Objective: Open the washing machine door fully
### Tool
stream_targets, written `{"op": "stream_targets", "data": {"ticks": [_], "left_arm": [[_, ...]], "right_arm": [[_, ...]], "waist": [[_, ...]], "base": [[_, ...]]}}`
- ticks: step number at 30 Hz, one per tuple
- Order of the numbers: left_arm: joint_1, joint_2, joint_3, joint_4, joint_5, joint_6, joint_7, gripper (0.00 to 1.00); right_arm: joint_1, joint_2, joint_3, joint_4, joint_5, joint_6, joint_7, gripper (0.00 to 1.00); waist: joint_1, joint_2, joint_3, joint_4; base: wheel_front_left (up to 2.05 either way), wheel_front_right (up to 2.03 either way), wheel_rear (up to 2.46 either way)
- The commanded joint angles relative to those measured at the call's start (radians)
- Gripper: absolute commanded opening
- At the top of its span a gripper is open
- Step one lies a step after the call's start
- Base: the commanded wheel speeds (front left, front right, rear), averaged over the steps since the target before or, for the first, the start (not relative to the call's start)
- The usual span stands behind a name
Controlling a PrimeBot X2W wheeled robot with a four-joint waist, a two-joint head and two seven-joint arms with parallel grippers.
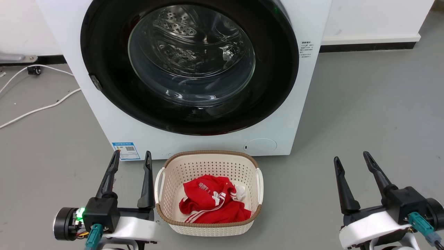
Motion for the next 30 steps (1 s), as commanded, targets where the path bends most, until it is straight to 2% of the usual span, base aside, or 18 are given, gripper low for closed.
{"op": "stream_targets", "data": {"ticks": [1,14,15,17,18,21,24,30], "left_arm": [[0.011,0.001,0.002,0.002,0.012,0.004,-0.008,1.0],[0.007,-0.004,0.009,0.019,0.001,0.001,-0.007,1.0],[0.007,-0.005,0.009,0.019,0.002,0.001,-0.007,1.0],[0.007,-0.005,0.01,0.02,0.004,0.0,-0.007,1.0],[0.008,-0.005,0.01,0.02,0.004,0.0,-0.007,1.0],[0.009,-0.006,0.011,0.019,0.003,-0.001,-0.007,1.0],[0.008,-0.006,0.011,0.019,0.004,-0.003,-0.007,1.0],[0.007,-0.007,0.013,0.021,0.0,-0.001,-0.007,1.0]], "right_arm": [[0.008,0.004,0.004,0.001,-0.01,0.0,-0.007,1.0],[-0.002,0.004,0.005,0.02,0.019,0.0,-0.012,1.0],[-0.002,0.004,0.003,0.022,0.027,0.0,-0.012,0.76],[-0.004,0.004,0.004,0.025,0.033,0.0,-0.013,0.06],[-0.004,0.004,0.004,0.026,0.038,0.0,-0.012,0.0],[-0.003,0.004,0.005,0.031,0.085,0.0,-0.02,0.0],[0.0,0.004,0.01,0.047,0.277,0.0,-0.048,0.0],[-0.021,0.003,0.043,0.1,0.753,0.0,-0.112,0.0]], "waist": [[0.0,-0.0001,-0.001,-0.001],[0.0,-0.0001,0.001,-0.002],[0.0,-0.0001,0.001,-0.002],[0.0,-0.0001,0.0,-0.003],[0.0,-0.0001,0.0,-0.003],[0.0,-0.0001,0.0,-0.004],[0.0,-0.0001,-0.001,-0.003],[0.0,-0.0001,-0.004,0.0]], "base": [[0.0,0.0,0.0],[0.0,0.0,0.0],[0.0,0.0,0.0],[0.0,0.0,0.0],[0.0,0.0,0.0],[0.0,0.0,0.0],[0.0,0.0,0.0],[0.0,0.0,0.0]]}}
